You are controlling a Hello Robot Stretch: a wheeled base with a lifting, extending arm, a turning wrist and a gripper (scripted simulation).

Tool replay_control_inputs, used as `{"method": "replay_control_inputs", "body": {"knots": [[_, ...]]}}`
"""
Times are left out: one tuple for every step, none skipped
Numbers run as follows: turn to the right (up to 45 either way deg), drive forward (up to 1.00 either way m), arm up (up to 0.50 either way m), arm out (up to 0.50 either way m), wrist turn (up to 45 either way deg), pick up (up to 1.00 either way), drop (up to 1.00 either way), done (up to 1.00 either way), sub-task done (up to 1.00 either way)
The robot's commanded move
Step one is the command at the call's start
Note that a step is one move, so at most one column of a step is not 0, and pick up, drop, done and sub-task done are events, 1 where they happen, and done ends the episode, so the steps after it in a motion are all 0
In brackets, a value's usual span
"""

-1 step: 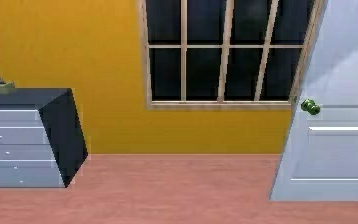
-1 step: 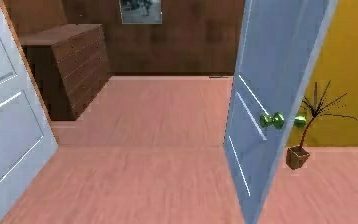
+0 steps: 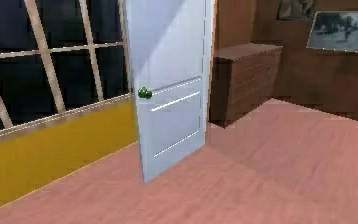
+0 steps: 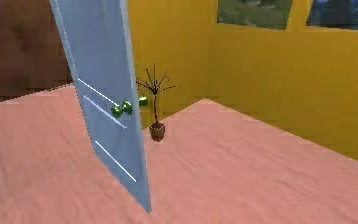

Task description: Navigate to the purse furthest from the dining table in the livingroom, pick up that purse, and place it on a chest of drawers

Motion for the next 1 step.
{"method": "replay_control_inputs", "body": {"knots": [[45.0,0.00,0.00,0.00,0.0,0.00,0.00,0.00,0.00]]}}
